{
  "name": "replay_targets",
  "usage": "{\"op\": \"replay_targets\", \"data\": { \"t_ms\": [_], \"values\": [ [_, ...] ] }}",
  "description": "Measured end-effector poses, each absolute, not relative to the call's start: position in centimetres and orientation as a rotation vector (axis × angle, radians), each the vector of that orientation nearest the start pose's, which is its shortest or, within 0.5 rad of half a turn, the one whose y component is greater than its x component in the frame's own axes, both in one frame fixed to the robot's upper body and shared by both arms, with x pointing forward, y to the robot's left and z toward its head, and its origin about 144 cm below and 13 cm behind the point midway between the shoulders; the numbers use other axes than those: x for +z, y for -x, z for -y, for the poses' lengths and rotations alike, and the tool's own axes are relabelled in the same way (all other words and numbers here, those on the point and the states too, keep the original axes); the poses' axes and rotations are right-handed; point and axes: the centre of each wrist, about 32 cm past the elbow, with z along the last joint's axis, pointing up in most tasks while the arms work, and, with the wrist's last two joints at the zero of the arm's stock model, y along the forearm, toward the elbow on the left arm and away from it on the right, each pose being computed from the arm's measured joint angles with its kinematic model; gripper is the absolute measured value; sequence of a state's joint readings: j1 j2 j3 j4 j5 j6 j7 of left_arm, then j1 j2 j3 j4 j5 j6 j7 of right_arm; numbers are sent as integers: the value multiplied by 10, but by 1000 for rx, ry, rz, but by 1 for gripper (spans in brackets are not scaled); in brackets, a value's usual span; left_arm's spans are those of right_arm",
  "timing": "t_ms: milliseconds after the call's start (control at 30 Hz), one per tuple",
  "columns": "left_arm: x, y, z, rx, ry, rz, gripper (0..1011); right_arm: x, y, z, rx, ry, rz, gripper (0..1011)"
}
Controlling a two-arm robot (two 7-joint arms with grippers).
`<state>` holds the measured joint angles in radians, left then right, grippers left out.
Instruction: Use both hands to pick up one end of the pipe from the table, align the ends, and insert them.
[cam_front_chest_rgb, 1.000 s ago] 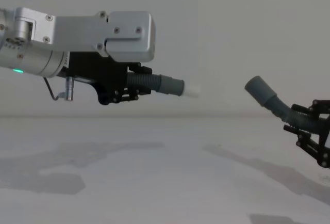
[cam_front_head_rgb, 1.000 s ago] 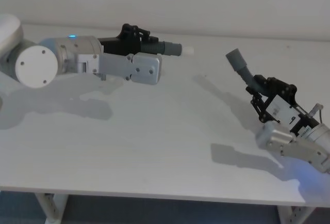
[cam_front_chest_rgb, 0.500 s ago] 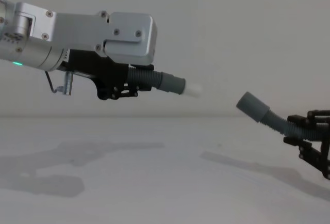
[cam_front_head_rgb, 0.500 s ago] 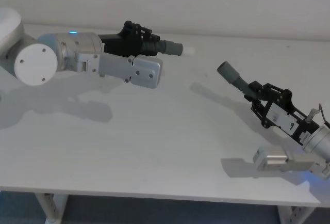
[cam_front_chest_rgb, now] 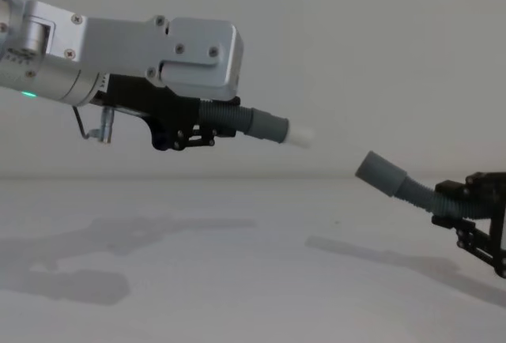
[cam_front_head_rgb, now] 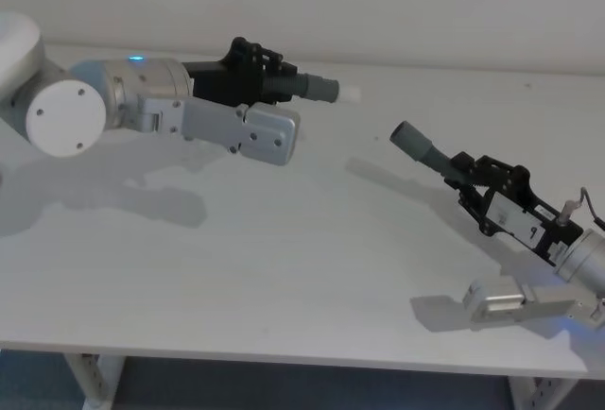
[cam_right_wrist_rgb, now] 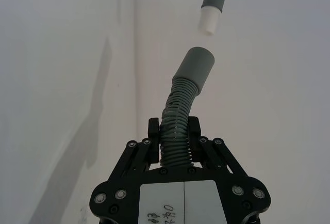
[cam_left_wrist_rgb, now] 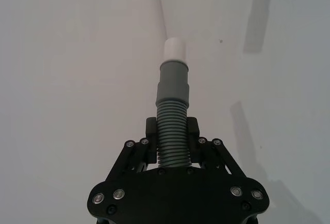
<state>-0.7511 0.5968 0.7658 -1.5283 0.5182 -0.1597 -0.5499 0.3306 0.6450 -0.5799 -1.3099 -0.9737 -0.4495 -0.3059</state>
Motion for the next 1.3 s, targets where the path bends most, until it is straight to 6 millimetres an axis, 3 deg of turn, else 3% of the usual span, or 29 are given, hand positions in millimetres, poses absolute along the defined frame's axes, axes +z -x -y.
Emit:
{"op": "replay_targets", "data": {
  "t_ms": [733, 1300],
  "values": [
    [1322, -564, -210, 342, -762, 1273, 327, 1151, -514, 307, -746, 526, 1442, 316],
    [1322, -564, -210, 338, -759, 1280, 327, 1148, -521, 312, -698, 476, 1576, 315]
  ]
}}
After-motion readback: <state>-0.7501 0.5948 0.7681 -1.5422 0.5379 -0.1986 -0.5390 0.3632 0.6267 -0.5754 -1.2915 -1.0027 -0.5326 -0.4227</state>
